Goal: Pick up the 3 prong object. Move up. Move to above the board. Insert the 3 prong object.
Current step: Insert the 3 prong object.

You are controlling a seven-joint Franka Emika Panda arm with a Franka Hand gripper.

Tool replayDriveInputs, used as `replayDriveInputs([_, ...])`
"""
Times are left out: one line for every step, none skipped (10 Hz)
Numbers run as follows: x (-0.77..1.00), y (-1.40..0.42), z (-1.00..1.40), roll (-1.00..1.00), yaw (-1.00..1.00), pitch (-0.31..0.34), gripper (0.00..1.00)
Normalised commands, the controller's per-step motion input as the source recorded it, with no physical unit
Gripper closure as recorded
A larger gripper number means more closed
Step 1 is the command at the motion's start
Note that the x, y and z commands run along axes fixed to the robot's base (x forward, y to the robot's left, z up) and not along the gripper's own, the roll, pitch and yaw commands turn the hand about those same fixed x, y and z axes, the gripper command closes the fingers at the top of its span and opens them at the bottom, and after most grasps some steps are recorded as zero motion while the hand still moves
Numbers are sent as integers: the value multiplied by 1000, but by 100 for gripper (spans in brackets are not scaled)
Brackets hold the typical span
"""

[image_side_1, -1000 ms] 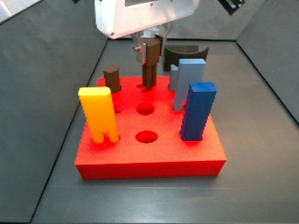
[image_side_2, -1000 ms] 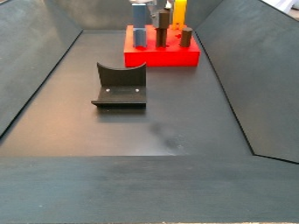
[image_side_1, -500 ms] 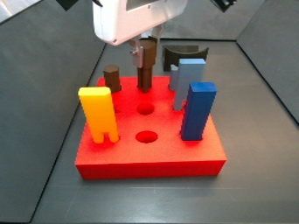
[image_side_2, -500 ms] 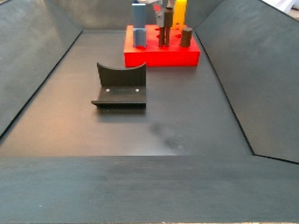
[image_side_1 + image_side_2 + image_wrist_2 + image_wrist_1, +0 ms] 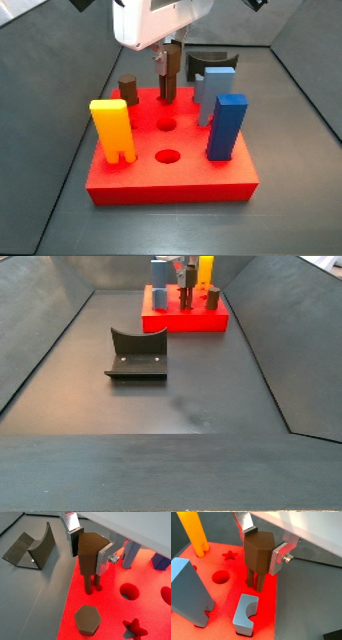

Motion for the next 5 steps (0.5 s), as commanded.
replayDriveInputs([0,-223,-354,0,0,-14,100])
replayDriveInputs([-91,-400,-426,0,-40,-37,100])
replayDriveInputs([-26,-71,-31,0,-37,0,100])
replayDriveInputs([26,-31,-17,-7,0,0,100])
replayDriveInputs([154,317,-374,51,357,0,100])
